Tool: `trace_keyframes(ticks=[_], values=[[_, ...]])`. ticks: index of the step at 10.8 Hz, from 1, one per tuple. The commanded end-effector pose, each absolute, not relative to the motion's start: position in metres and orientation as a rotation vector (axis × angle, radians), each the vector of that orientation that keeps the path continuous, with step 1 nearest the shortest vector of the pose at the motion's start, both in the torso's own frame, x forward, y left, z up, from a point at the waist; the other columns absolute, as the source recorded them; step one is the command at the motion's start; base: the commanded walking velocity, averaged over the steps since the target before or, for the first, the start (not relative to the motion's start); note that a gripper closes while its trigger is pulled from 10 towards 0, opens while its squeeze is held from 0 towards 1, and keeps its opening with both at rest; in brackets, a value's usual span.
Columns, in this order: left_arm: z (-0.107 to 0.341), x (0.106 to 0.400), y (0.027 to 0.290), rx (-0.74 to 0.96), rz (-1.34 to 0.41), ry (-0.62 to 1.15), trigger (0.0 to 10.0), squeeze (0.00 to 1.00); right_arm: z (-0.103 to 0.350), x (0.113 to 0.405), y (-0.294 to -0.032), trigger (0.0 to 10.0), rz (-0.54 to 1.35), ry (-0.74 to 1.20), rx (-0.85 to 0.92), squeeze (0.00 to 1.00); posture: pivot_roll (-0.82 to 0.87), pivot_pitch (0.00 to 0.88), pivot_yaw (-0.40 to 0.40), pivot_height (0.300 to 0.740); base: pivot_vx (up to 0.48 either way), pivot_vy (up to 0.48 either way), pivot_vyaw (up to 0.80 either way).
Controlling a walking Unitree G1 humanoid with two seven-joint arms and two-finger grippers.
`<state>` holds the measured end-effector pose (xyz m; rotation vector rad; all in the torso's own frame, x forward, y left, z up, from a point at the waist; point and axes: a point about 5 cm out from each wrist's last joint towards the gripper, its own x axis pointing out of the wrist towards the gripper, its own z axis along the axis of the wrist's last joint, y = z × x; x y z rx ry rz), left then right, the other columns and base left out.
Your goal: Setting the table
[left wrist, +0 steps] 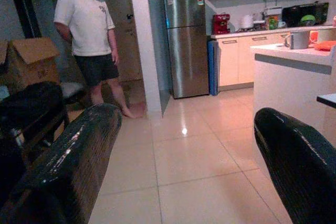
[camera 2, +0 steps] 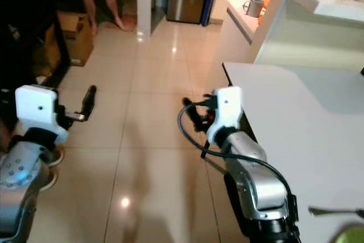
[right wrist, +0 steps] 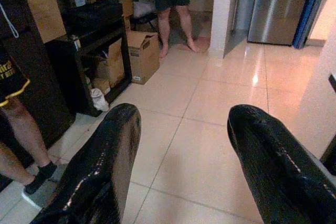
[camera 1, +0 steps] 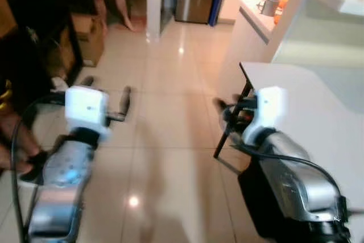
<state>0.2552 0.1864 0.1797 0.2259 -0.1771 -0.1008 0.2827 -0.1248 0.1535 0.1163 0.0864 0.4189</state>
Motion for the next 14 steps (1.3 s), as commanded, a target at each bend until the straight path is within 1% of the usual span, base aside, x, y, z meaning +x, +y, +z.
trace_keyframes(ticks=[1,10,11,12,14], values=[[0.180,0.256,0.178,0.215,-0.131,-0.181,10.0,0.00,0.153,0.283,-0.139,10.0,0.365,0.087,0.094,0.00,0.07,0.000,-0.082,0.740,0.349,0.000,0.00],[0.179,0.256,0.177,0.214,-0.132,-0.182,10.0,0.00,0.149,0.284,-0.140,10.0,0.361,0.093,0.087,0.00,0.08,0.000,-0.085,0.740,0.349,0.000,0.00],[0.125,0.243,0.189,0.148,-0.037,-0.106,10.0,0.00,0.106,0.280,-0.167,10.0,0.167,0.055,0.130,0.00,0.07,0.000,-0.083,0.740,0.356,0.000,0.00],[0.121,0.242,0.190,0.143,-0.024,-0.103,10.0,0.00,0.100,0.278,-0.172,10.0,0.143,0.057,0.135,0.00,0.08,0.000,-0.076,0.740,0.352,0.000,0.00],[0.124,0.242,0.188,0.146,-0.047,-0.106,10.0,0.00,0.104,0.278,-0.169,10.0,0.157,0.048,0.129,0.00,0.07,0.000,-0.069,0.740,0.352,0.000,0.00]])
